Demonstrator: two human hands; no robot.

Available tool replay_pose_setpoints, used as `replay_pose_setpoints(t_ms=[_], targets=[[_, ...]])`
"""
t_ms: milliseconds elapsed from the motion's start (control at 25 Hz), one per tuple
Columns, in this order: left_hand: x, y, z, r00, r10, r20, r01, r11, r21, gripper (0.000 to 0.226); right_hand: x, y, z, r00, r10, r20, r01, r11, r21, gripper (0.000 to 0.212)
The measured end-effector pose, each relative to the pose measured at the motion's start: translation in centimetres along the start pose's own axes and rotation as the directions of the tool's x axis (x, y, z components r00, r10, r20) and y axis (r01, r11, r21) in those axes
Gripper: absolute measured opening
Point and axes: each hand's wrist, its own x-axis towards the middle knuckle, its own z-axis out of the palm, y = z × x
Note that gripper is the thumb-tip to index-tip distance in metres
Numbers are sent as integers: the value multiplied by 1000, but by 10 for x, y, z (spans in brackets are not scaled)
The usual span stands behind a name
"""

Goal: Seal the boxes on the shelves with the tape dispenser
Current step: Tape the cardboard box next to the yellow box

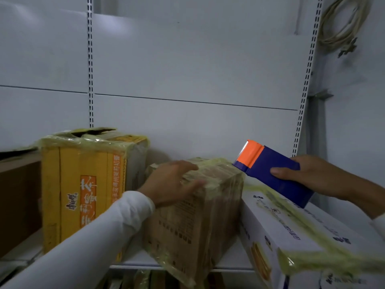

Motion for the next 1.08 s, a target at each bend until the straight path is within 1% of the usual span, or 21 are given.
replay_pose_setpoints(t_ms=[40, 80, 120, 160, 200, 240, 280, 360, 440, 560, 680, 760, 840, 880, 920, 1000, 1080], targets=[[1, 15, 9, 999, -1, 38, -3, 996, 85, 74, 2, 0, 2, 1000, -2, 9, 2, 1000, -5, 64], [2, 26, 19, 997, -16, 75, 1, 981, 194, 76, 4, 0, 5, 1000, -9, 22, 10, 1000, -9, 66], [3, 31, 25, 996, -37, 78, 13, 960, 280, 71, 5, 0, 8, 999, -20, 40, 21, 1000, -13, 67], [4, 32, 24, 997, -43, 59, 23, 951, 309, 62, 5, 0, 9, 998, -30, 59, 31, 999, -14, 69], [3, 27, 20, 998, -30, 48, 15, 959, 282, 53, 3, 1, 10, 996, -36, 80, 37, 999, -14, 72], [2, 18, 14, 998, -3, 68, -11, 979, 204, 47, 2, 2, 9, 994, -40, 97, 41, 999, -8, 75], [-1, 8, 6, 993, 22, 119, -34, 994, 102, 46, 2, 2, 7, 993, -41, 109, 41, 999, 0, 78], [-11, -11, -10, 972, 46, 228, -36, 998, -51, 50, 2, -2, 1, 991, -51, 127, 49, 999, 14, 76], [-19, -23, -17, 964, 35, 263, -12, 996, -92, 52, 4, -10, -3, 985, -65, 160, 63, 998, 16, 72], [-22, -25, -12, 972, -7, 234, 35, 992, -117, 51, 8, -22, -1, 970, -86, 227, 91, 996, -14, 74], [-22, -20, -11, 979, -34, 201, 68, 984, -165, 47, 9, -33, 9, 955, -128, 266, 136, 991, -9, 62], [-22, -15, -16, 990, -56, 133, 87, 967, -239, 41, 9, -40, 15, 941, -166, 294, 174, 985, -1, 59], [-18, -7, -24, 994, -96, 46, 106, 924, -368, 40, 8, -46, 20, 923, -206, 324, 210, 977, 23, 50], [-14, -1, -29, 995, -96, 40, 104, 894, -436, 40, 9, -49, 22, 913, -227, 338, 228, 973, 36, 45], [-11, 5, -34, 995, -78, 62, 99, 866, -490, 40, 9, -52, 25, 907, -241, 345, 240, 970, 44, 43], [-6, 15, -38, 992, -23, 123, 87, 832, -548, 37, 10, -56, 31, 902, -258, 346, 259, 965, 46, 45], [-7, 21, -37, 989, 18, 148, 73, 808, -585, 27, 11, -59, 37, 897, -272, 350, 275, 961, 42, 43]])
